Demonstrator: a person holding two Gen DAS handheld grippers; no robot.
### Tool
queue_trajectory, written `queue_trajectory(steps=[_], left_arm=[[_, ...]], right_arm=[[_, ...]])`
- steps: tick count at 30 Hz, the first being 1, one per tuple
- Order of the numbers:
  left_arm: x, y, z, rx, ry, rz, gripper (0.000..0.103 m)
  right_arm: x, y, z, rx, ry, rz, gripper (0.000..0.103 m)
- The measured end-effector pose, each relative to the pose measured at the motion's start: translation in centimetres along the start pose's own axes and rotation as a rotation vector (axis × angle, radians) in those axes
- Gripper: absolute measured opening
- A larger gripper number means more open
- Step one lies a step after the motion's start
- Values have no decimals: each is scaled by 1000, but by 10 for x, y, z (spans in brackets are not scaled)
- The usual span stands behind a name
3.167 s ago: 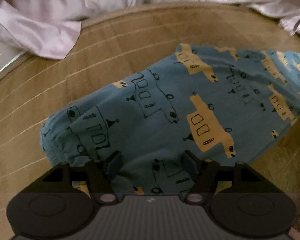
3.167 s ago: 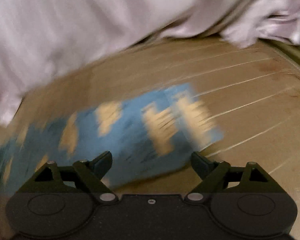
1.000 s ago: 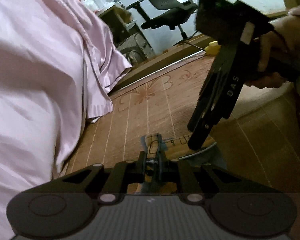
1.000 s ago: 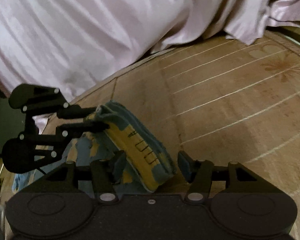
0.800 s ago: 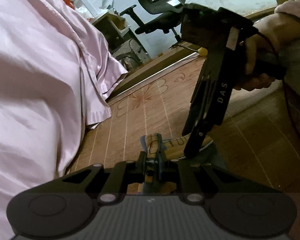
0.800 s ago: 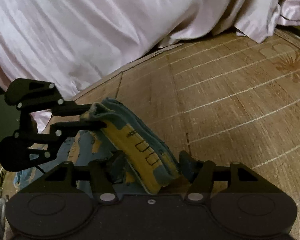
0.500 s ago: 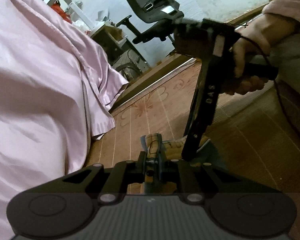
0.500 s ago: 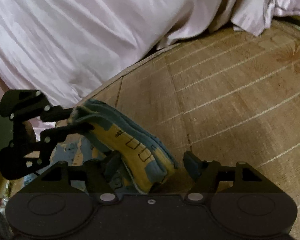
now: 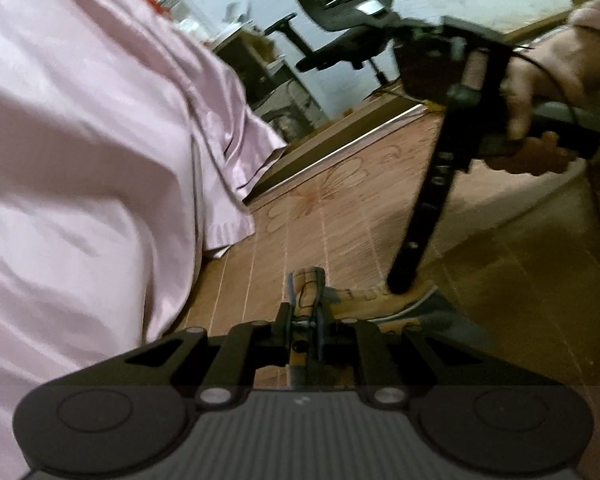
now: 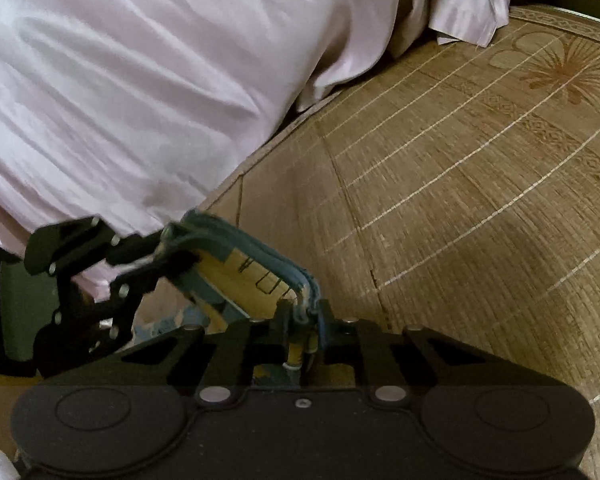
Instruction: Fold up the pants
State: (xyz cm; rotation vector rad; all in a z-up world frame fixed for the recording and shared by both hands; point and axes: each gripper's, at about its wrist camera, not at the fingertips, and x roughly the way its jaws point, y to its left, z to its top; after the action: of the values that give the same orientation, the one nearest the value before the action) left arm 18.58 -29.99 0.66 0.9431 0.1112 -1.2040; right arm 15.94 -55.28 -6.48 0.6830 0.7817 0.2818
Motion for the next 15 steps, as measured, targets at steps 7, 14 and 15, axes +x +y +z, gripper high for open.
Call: queue_trajectory(steps=[7,14,15], left_arm=[[27,16,-1,-139,121,-25,19],[59,77,-20,-769,297,-75,52],[58,83,-23,-839,301,-67,52]], right_arm=[[-6,0,1,8,-27,-22,11],[-13,1,-7,48,-42,-105,11],[-14,1,-8,62,-47,-112,11]])
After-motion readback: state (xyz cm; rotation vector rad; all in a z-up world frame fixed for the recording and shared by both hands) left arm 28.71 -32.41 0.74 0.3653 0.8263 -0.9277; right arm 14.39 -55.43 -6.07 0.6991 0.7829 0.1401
